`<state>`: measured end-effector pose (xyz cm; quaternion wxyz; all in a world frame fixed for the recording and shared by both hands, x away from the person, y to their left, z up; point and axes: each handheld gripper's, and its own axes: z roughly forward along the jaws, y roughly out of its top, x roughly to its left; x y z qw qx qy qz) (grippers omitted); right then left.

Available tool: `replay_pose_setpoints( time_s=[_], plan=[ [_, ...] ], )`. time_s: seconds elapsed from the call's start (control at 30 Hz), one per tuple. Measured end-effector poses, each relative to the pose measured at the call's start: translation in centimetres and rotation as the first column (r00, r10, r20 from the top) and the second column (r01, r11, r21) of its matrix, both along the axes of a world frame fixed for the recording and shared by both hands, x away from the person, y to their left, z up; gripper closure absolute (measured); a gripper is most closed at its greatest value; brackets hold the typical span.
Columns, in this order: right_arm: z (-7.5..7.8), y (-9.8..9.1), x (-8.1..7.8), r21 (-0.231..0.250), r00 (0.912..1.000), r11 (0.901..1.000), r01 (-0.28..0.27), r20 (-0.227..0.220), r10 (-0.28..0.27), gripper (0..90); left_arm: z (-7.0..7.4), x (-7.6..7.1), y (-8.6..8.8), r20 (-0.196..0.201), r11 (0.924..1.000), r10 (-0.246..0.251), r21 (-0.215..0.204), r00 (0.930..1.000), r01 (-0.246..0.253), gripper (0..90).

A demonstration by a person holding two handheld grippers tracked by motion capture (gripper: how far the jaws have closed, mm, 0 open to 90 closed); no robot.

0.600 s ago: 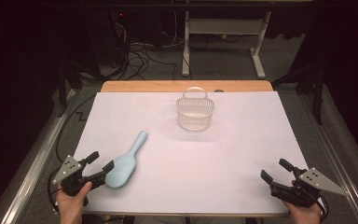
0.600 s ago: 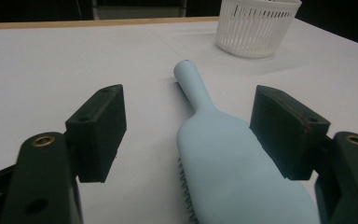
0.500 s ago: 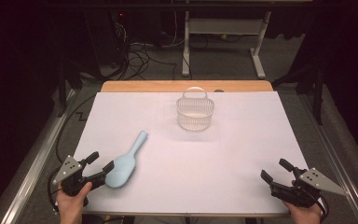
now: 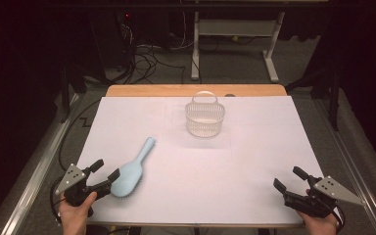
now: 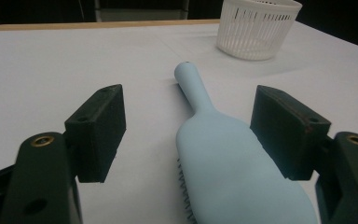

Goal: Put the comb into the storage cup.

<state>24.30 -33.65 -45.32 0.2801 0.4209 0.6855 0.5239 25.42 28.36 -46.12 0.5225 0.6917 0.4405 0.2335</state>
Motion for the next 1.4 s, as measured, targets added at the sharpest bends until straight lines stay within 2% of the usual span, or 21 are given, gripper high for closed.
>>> replay_pose_setpoints(
  time_s=[0.6, 0.93, 1.4],
  plan=[
    [0.0, 0.1, 0.0, -0.005, 1.0000, 1.0000, -0.006, -0.002, 0.006, 18.1, 0.1, 0.1, -0.4, -0.005, 0.9999, -0.017, 0.002, 0.9998, 0.017, 25.4],
    [0.0, 0.1, 0.0, -0.007, 1.0000, 0.9999, -0.009, -0.002, 0.009, 18.1, 0.4, 0.3, -0.6, -0.007, 0.9996, -0.021, -0.018, 0.9997, 0.021, 22.8],
    [0.0, 0.0, 0.0, -0.002, 1.0000, 1.0000, -0.009, -0.003, 0.009, 18.2, 0.9, 0.7, -1.2, -0.002, 0.9993, -0.036, -0.009, 0.9993, 0.036, 20.2]
  ],
)
